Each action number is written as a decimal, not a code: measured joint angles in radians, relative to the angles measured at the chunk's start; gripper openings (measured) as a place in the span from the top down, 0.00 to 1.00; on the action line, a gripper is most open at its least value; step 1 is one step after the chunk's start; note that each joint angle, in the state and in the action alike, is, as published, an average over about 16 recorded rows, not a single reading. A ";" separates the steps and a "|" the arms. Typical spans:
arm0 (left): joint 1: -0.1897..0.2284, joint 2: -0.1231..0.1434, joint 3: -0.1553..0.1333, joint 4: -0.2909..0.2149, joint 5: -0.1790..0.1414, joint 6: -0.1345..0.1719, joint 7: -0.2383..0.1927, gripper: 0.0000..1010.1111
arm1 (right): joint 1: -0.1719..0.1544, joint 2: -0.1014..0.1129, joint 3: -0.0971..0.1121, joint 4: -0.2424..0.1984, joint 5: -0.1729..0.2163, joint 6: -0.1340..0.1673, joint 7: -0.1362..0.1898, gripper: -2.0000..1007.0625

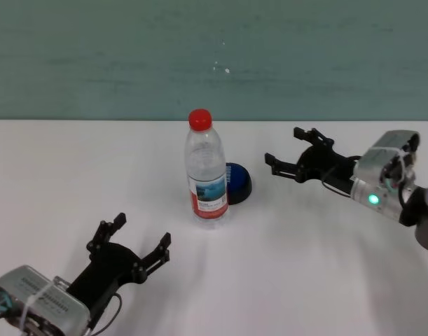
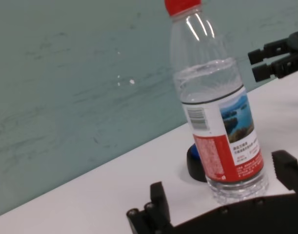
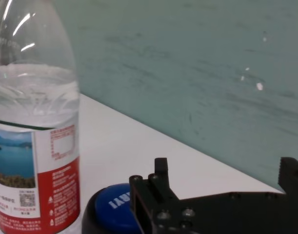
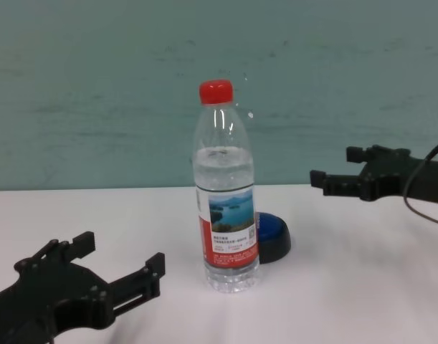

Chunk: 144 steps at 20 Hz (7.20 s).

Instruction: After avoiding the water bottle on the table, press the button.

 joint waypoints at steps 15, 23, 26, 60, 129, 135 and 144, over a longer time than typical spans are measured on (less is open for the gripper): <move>0.000 0.000 0.000 0.000 0.000 0.000 0.000 0.01 | 0.105 -0.070 -0.043 0.142 -0.034 -0.026 0.022 0.00; 0.000 0.000 0.000 0.000 0.000 0.000 0.000 0.01 | 0.148 -0.110 -0.055 0.220 -0.048 -0.039 0.032 0.00; 0.000 0.000 0.000 0.000 0.000 0.000 0.000 0.01 | 0.158 -0.123 -0.058 0.245 -0.052 -0.043 0.036 0.00; 0.000 0.000 0.000 0.000 0.000 0.000 0.000 0.01 | 0.209 -0.188 -0.046 0.444 -0.117 -0.093 0.046 0.00; 0.000 0.000 0.000 0.000 0.000 0.000 0.000 0.01 | -0.520 0.088 0.151 -0.579 0.107 0.059 -0.165 0.00; 0.000 0.000 0.000 0.000 0.000 0.000 0.000 0.01 | -0.511 0.082 0.121 -0.547 0.135 0.081 -0.143 0.00; 0.000 0.000 0.000 0.000 0.000 0.000 0.000 0.01 | -0.510 0.081 0.107 -0.515 0.195 0.084 -0.131 0.00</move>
